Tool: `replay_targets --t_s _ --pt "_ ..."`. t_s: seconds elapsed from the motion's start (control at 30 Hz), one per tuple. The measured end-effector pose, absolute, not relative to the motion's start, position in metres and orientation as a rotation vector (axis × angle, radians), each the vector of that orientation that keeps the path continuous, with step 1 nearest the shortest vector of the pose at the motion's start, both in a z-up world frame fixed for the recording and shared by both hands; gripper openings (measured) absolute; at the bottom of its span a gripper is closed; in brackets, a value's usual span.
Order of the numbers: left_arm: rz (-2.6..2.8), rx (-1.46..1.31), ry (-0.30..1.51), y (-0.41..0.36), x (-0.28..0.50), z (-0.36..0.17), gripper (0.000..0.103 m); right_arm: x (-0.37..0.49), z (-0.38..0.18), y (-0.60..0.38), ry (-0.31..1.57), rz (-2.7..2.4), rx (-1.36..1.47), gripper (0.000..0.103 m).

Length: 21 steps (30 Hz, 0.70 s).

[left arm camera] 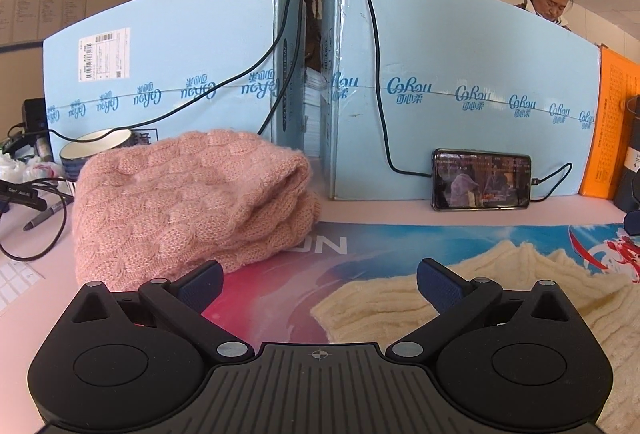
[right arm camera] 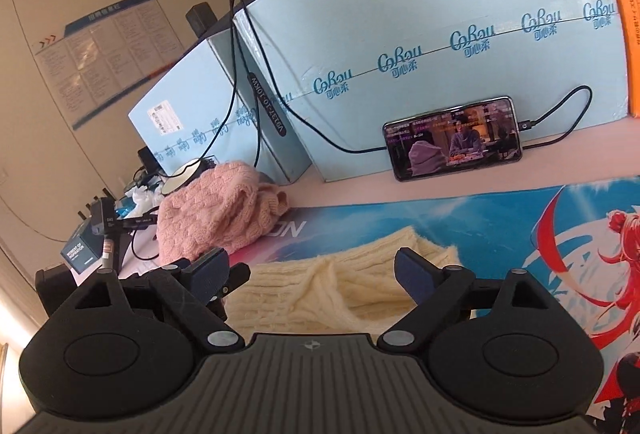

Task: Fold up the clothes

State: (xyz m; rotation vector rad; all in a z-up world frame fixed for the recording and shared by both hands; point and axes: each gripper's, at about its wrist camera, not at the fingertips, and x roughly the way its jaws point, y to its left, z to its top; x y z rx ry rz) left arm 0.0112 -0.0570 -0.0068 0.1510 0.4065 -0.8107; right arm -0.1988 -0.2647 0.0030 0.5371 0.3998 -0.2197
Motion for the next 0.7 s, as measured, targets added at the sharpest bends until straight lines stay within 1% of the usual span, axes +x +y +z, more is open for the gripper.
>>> replay_targets --t_s 0.13,0.23,0.37,0.43,0.5,0.6,0.7 --pt "-0.825 0.121 0.409 -0.054 0.012 -0.007 0.103 -0.226 -0.003 -0.268 0.376 -0.308 0.449 0.09" --pt "-0.853 0.077 0.381 -0.048 0.011 -0.005 0.103 -0.246 -0.01 -0.263 0.372 -0.347 0.359 0.093" --pt "-0.984 -0.014 0.224 -0.03 -0.012 0.005 0.103 -0.28 -0.021 -0.254 0.361 -0.323 0.255 0.099" --pt "-1.074 0.015 0.136 -0.022 -0.034 0.012 0.103 -0.294 -0.024 -0.249 0.368 -0.279 0.197 0.102" --pt "-1.166 0.086 0.055 -0.015 -0.06 0.015 0.103 -0.306 -0.027 -0.241 0.395 -0.215 0.12 0.103" --pt "-1.288 0.296 -0.02 -0.009 -0.103 0.009 0.103 -0.315 -0.034 -0.232 0.461 -0.123 0.028 0.103" --pt "-1.373 0.485 -0.023 -0.006 -0.134 -0.001 0.103 -0.314 -0.045 -0.222 0.553 -0.069 -0.069 0.103"
